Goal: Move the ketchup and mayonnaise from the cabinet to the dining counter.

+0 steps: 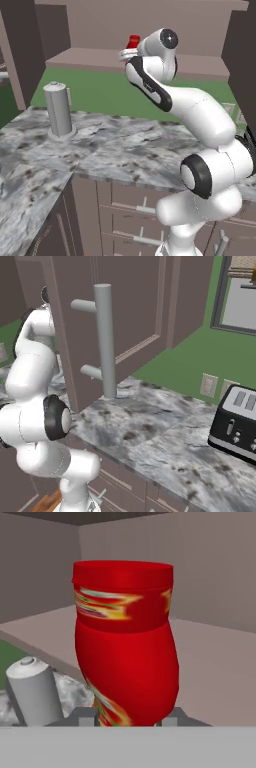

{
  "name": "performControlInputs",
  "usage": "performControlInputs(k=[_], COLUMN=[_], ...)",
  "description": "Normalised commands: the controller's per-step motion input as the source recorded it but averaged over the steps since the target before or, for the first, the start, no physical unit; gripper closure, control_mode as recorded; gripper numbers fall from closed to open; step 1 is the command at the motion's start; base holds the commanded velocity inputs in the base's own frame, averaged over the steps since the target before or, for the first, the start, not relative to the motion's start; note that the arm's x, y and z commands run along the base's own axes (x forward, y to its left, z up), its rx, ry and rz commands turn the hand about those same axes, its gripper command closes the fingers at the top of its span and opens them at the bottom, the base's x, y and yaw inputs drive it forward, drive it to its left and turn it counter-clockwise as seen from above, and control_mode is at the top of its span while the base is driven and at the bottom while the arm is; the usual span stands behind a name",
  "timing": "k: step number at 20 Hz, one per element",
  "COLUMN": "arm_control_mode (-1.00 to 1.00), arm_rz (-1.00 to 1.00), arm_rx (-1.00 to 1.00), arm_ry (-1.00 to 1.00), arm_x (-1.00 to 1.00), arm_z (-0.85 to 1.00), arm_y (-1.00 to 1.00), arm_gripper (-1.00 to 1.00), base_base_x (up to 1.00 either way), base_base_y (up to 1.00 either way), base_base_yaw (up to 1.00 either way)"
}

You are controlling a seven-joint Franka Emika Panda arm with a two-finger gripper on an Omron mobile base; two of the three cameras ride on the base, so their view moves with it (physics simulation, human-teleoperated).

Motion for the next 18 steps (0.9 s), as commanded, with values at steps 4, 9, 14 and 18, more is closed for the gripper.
performControlInputs(k=[4, 9, 14, 18], arm_control_mode=[-1.00, -1.00, -1.00, -1.00], arm_rz=[-0.04, -0.09, -0.07, -0.03], arm_rx=[0.00, 0.00, 0.00, 0.00], arm_ry=[0.00, 0.00, 0.00, 0.00], arm_x=[-1.00, -0.95, -0.93, -0.84], arm_z=[0.00, 0.00, 0.00, 0.00], arm_y=[0.00, -0.02, -0.07, -0.10], arm_gripper=[1.00, 1.00, 1.00, 1.00], base_base_x=[0.00, 0.00, 0.00, 0.00], base_base_y=[0.00, 0.00, 0.00, 0.00], base_base_yaw=[0.00, 0.00, 0.00, 0.00])
